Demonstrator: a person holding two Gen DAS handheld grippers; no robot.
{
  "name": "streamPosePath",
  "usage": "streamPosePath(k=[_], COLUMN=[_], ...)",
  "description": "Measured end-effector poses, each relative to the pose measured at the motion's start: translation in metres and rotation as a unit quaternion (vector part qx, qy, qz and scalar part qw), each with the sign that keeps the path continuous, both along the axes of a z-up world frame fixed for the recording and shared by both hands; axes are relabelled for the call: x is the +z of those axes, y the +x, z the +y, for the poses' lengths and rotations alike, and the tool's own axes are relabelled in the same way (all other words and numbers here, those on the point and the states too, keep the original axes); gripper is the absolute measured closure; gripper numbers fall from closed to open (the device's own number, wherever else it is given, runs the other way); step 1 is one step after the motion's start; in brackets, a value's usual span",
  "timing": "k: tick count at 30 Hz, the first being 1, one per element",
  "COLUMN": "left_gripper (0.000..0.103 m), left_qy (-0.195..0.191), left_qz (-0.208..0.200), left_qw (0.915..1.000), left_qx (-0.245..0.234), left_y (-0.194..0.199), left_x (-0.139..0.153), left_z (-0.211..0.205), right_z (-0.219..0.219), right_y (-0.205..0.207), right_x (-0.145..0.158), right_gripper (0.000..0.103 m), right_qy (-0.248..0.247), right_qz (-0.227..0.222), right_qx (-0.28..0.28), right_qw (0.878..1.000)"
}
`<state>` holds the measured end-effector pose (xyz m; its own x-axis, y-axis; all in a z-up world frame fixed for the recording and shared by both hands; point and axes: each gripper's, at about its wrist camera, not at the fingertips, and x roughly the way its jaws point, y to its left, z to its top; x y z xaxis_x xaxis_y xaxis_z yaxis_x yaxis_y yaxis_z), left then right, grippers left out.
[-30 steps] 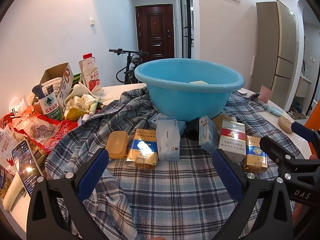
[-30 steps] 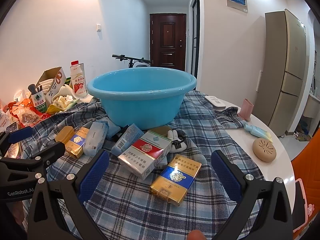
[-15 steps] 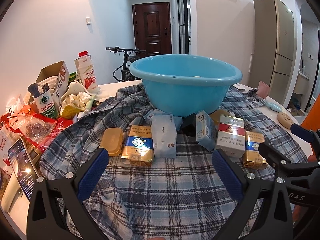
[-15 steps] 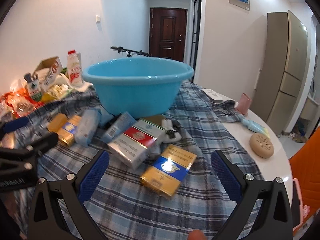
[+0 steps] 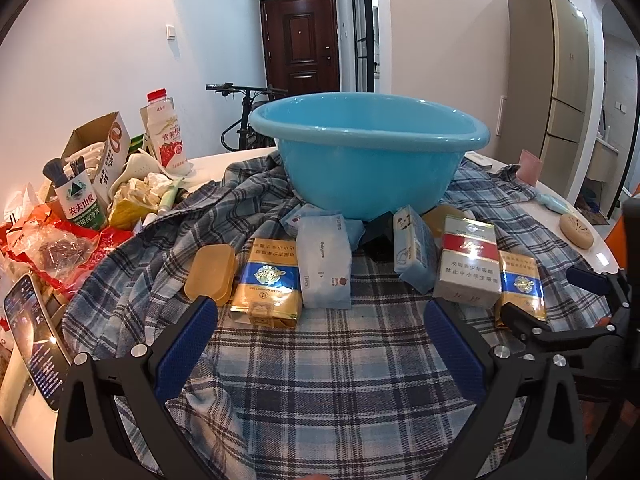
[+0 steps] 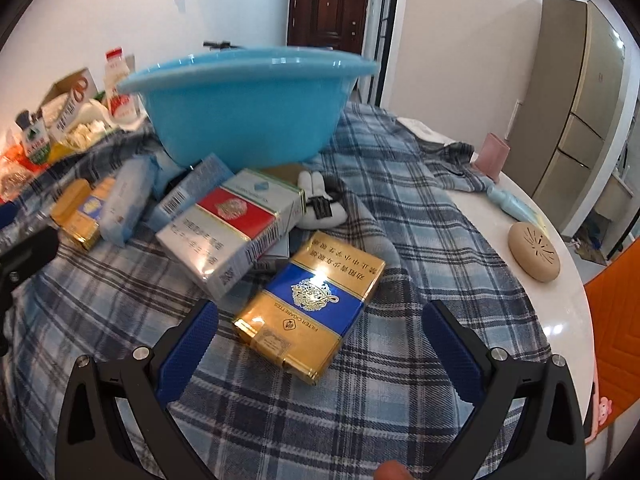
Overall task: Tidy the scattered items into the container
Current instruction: 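Grasp the gold-and-blue cigarette pack with the right gripper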
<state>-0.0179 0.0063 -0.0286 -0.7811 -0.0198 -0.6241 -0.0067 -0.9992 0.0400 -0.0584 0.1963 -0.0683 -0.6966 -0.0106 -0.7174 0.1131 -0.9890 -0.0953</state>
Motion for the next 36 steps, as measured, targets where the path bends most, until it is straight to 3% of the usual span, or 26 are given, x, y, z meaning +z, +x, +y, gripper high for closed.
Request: streamPosePath(k=[4,6,11,13,14,17,30,36], left_gripper=[0.001,0.001,0.000,0.001,0.001,0.001,0.001,0.001], left_qy=[0.008,0.009,0.013,0.016,0.019,0.028,0.032,0.055], left_qz=[-0.004,-0.007,-0.010,-0.011,-0.012,-0.019,-0.024,-0.037], left_qw=[1.0000,0.9999,0.9999,0.9998,0.9997,0.9994,0.9992,0.9976], left_qx=[0.004,0.005,0.005,0.006,0.007,0.006,0.001,-0.021], left_y=[-0.002,-0.003,-0.004,-0.005,-0.005,-0.007,-0.011,-0.017], left_x=[-0.003,-0.005,-0.008,-0.010,-0.011,-0.014,-0.016,-0.014], left_z=[-0.007,-0.009,-0.014,-0.016,-0.017,-0.019,-0.028,-0.038], right_z=[-0.004,-0.004,-0.006,-0.005,-0.004,-0.002,0.010,0.012], right_y=[-0.008,-0.010,-0.020,-0.019,-0.019,-0.017,0.011,0.022], right_x=[-0.006,-0.005,-0.014,-0.014,-0.013,-0.012,0.008,0.016], right_gripper=[0.000,0.009,0.012,0.020,0.029,0.038,0.041,0.041], right_qy=[0.006,0.009,0.020,0.020,0.020,0.020,0.006,-0.012], right_qz=[-0.017,-0.018,-0.048,-0.045,-0.043,-0.041,0.005,0.021], right_qx=[-0.001,-0.006,-0.008,-0.008,-0.008,-0.010,-0.013,-0.005], right_qw=[1.000,1.000,0.999,0.999,0.999,0.999,1.000,1.000])
